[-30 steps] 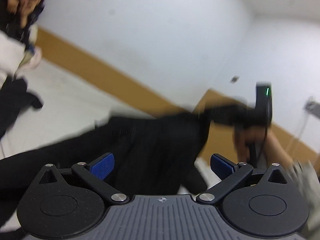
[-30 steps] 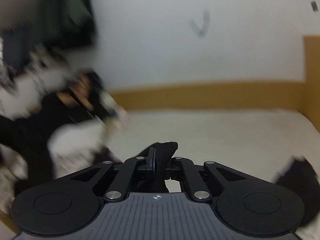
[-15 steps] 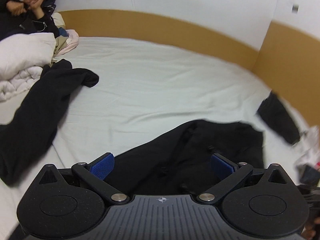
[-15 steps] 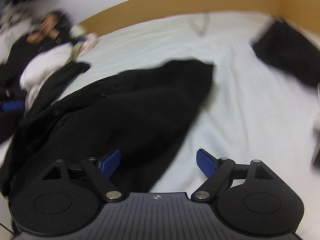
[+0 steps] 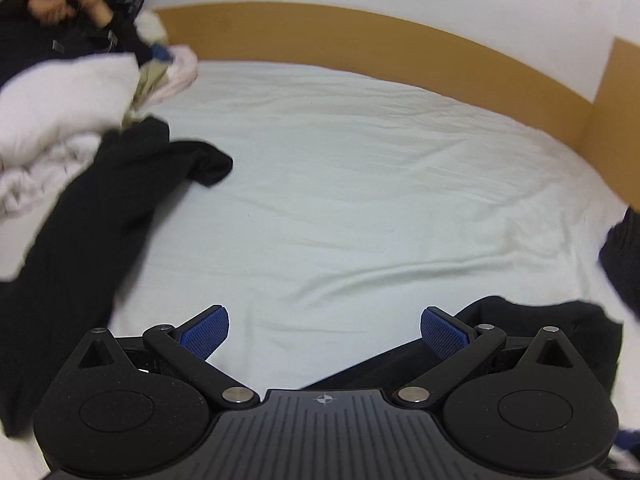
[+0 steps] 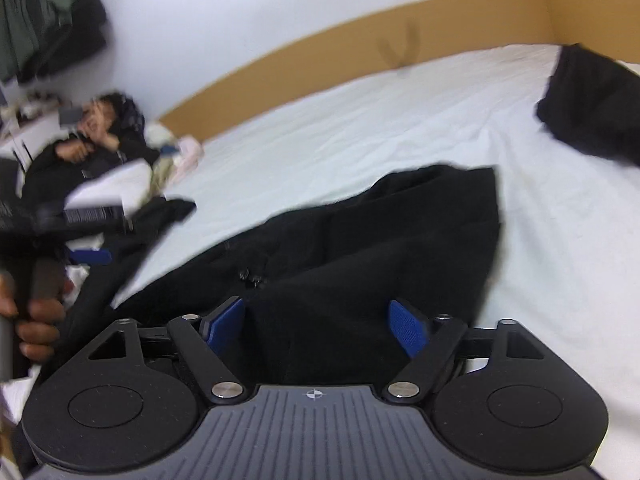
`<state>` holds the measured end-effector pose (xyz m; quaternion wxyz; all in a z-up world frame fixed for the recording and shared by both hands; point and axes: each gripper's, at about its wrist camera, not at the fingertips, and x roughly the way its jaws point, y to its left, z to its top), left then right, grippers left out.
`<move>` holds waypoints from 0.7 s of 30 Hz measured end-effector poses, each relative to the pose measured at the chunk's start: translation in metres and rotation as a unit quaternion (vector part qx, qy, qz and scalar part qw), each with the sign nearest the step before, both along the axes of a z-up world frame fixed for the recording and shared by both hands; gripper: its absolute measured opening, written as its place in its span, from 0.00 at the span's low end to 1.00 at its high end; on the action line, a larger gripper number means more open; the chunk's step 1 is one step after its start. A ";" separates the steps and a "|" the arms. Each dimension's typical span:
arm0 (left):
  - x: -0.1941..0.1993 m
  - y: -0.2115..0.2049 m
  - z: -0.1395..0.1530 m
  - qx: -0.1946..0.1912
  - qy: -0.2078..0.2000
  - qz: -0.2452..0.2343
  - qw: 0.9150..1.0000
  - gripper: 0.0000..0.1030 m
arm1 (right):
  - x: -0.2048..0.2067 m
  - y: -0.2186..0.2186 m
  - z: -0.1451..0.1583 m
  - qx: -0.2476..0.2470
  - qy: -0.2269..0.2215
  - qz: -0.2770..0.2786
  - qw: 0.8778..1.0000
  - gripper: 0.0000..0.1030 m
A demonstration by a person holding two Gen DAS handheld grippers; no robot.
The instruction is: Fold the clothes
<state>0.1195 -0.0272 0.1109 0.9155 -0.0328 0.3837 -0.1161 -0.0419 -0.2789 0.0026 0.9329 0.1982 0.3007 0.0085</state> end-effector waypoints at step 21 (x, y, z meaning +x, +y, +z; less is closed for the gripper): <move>-0.053 -0.012 0.049 -0.033 -0.031 -0.053 0.998 0.99 | -0.128 -0.102 -0.033 -0.017 -0.044 -0.120 0.992 0.15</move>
